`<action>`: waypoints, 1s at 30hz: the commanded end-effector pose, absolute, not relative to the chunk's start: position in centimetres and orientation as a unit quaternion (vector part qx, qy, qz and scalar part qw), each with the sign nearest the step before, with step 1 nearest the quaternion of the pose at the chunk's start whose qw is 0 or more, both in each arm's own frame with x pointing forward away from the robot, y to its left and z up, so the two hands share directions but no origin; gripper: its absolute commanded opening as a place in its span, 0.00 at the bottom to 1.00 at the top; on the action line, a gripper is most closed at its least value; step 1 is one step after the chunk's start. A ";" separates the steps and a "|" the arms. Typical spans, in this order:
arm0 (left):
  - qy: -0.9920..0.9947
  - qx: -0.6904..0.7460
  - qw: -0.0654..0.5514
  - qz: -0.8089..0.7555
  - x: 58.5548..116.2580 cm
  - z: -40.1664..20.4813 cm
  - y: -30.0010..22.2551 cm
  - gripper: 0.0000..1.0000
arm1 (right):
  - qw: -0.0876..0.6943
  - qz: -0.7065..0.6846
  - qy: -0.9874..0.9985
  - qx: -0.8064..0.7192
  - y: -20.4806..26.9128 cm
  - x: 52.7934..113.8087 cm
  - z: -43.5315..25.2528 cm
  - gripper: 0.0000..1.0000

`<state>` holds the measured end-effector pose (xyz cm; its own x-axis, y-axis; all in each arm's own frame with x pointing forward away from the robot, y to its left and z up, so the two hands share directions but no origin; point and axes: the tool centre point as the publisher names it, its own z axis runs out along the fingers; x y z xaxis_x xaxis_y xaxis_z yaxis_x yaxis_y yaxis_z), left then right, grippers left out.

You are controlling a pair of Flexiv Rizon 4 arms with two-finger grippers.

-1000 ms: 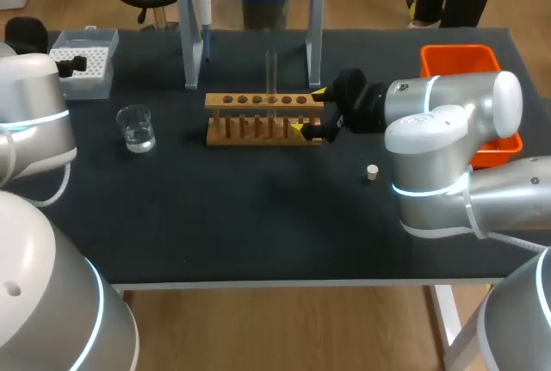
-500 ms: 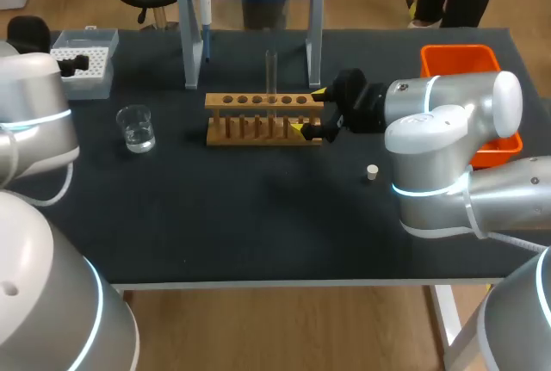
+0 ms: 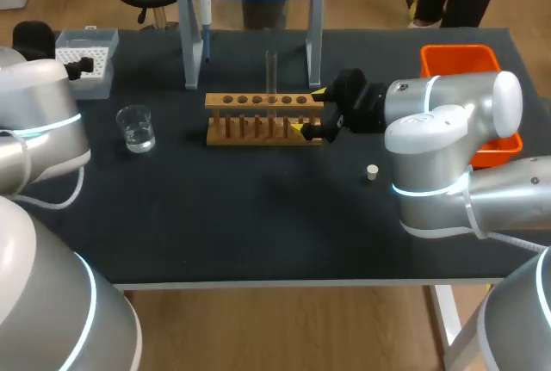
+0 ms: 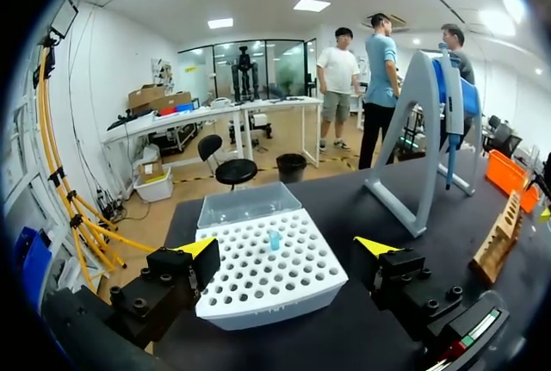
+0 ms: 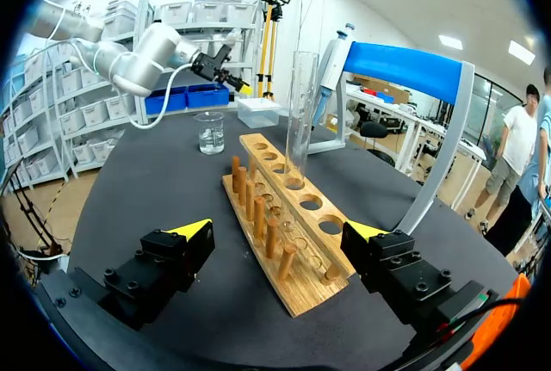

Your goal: Invert the test tube, pick up the pipette, mount the tip to pipette, aspirate from beaker and dispense into the tube, eject the tip, return the pipette, and cap with the stopper.

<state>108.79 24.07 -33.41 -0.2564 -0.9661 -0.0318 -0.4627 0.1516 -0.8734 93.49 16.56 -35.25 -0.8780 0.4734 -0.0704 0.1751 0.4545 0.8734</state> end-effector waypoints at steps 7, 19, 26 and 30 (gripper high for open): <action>0.678 -0.531 0.315 -0.400 109.5 -34.6 24.0 1.00 | 0.155 0.486 0.838 0.194 16.6 93.5 -35.3 1.00; 0.678 -0.532 0.307 -0.404 110.8 -35.2 23.7 1.00 | 0.155 0.486 0.838 0.194 16.6 93.5 -35.3 1.00; 0.677 -0.533 0.302 -0.407 111.6 -35.5 23.5 1.00 | 0.155 0.486 0.838 0.194 16.6 93.5 -35.3 1.00; 0.677 -0.534 0.301 -0.408 112.0 -35.6 23.5 1.00 | 0.155 0.486 0.838 0.194 16.6 93.5 -35.3 1.00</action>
<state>111.37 23.48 -35.32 -0.2466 -0.9687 0.0290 -0.4752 0.0948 -0.8748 93.49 16.56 -35.25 -0.8780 0.4734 -0.0704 0.1751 0.4545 0.8733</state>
